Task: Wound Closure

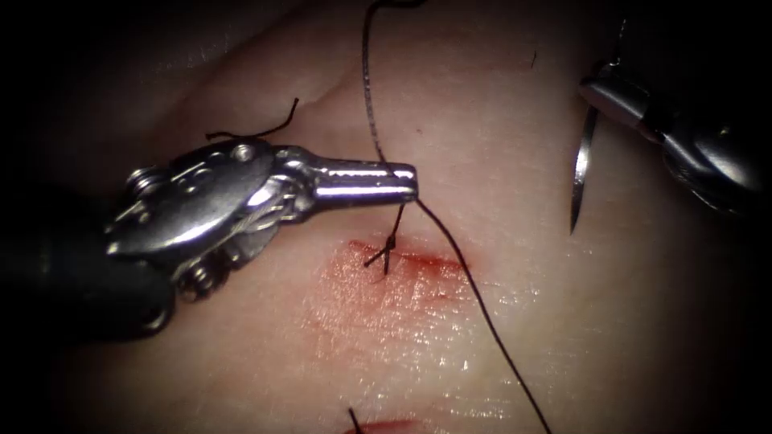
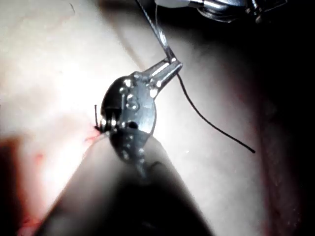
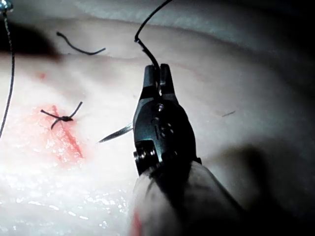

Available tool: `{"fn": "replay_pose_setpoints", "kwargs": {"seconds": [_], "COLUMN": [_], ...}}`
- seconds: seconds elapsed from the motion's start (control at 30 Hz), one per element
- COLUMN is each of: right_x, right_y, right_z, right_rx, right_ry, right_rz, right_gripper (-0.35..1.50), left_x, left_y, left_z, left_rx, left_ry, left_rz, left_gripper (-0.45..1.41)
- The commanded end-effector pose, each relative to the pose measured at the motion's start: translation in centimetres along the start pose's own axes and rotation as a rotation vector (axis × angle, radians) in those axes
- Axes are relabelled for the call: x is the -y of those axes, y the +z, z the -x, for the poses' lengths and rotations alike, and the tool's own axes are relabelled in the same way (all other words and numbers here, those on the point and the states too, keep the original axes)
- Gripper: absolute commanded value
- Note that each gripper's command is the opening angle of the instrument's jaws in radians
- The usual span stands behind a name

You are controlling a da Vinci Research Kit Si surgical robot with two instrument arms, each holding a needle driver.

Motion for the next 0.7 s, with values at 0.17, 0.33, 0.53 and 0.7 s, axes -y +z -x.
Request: {"fn": "replay_pose_setpoints", "kwargs": {"seconds": [0.17,0.33,0.53,0.7], "right_x": [0.0,0.06,0.15,0.35], "right_y": [0.11,0.16,0.24,0.29], "right_z": [0.01,0.02,0.07,0.16], "right_rx": [-0.027,-0.031,-0.041,-0.058], "right_ry": [-0.014,-0.021,-0.049,-0.123], "right_rz": [-0.02,-0.04,-0.068,-0.073], "right_gripper": [-0.35,-0.35,-0.35,-0.35], "left_x": [0.32,0.62,1.03,1.21], "left_y": [-0.43,-0.82,-1.1,-0.88], "left_z": [-0.39,-0.76,-1.07,-0.85], "left_rx": [0.075,0.198,0.531,0.623], "left_ry": [0.056,0.067,0.33,0.515], "left_rz": [-0.095,-0.153,-0.366,-0.495], "left_gripper": [-0.45,-0.45,-0.45,-0.45]}}
